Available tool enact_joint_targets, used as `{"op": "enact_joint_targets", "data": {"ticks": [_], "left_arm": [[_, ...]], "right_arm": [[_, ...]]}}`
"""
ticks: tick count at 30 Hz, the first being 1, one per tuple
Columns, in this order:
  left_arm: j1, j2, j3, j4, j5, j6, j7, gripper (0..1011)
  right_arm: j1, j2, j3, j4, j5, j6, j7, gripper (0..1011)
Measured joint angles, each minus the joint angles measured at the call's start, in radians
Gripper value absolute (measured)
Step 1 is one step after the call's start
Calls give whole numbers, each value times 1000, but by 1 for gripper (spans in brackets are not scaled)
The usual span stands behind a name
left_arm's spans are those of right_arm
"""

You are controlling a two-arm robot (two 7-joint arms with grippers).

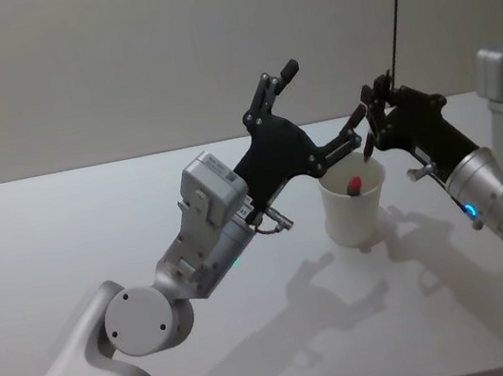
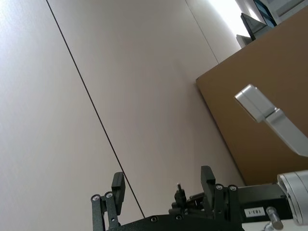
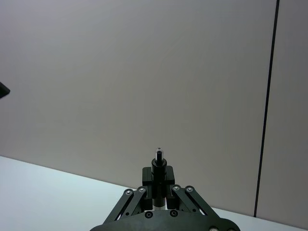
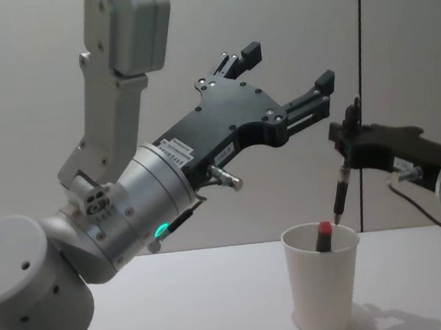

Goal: Place the pen into the pen holder.

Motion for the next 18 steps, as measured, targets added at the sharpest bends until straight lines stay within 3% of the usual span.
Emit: {"op": "enact_joint_targets", "data": {"ticks": [6, 18], "left_arm": [[0, 0, 0, 0, 0, 0, 0, 1000], [0, 0, 0, 0, 0, 0, 0, 1000]], "right_arm": [[12, -8, -6, 34, -16, -3, 2, 164], [33, -20, -16, 94, -44, -10, -2, 548]]}}
